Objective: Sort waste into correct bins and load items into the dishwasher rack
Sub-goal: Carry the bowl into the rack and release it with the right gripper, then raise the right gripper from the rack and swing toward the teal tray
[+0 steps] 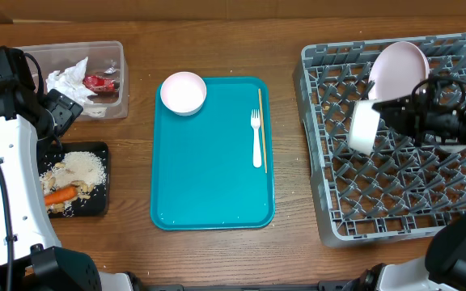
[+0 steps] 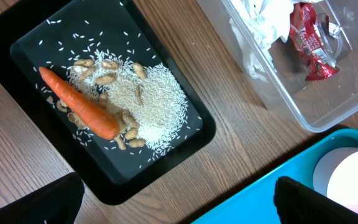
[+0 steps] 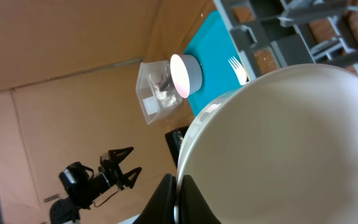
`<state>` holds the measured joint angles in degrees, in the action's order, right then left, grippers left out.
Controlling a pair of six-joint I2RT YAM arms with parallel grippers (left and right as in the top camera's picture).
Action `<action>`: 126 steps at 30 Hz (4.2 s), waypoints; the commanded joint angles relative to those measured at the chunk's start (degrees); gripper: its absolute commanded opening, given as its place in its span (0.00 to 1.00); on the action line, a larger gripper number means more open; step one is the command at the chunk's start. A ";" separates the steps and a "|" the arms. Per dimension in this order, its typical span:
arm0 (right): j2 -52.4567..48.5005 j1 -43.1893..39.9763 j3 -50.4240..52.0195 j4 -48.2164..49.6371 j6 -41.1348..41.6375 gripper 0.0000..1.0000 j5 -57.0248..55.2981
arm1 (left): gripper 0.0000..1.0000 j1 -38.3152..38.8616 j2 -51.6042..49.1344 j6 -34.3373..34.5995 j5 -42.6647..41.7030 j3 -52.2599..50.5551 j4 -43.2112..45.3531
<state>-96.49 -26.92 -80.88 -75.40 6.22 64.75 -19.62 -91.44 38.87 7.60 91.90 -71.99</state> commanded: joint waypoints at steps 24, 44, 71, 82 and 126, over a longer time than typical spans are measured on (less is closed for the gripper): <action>1.18 1.16 4.76 9.75 -7.91 0.04 3.65 | 1.00 -0.17 -0.07 -0.28 0.92 1.16 0.07; 1.36 -1.40 15.41 22.77 5.07 0.04 -4.37 | 1.00 -0.20 -0.07 -0.28 0.90 1.16 0.07; 6.08 -4.31 -10.45 -7.06 15.28 0.20 -51.23 | 1.00 -0.17 -0.07 -0.31 0.92 1.16 0.09; 6.14 4.15 -10.14 -6.16 13.00 0.20 -51.30 | 1.00 -0.17 -0.07 -0.28 0.92 1.16 0.07; 6.05 14.86 1.18 -4.04 16.24 0.06 -55.17 | 1.00 -0.17 -0.07 -0.28 0.92 1.16 0.09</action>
<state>-91.05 -12.27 -75.66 -77.06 25.02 6.07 -19.62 -91.44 38.87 7.60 91.90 -71.96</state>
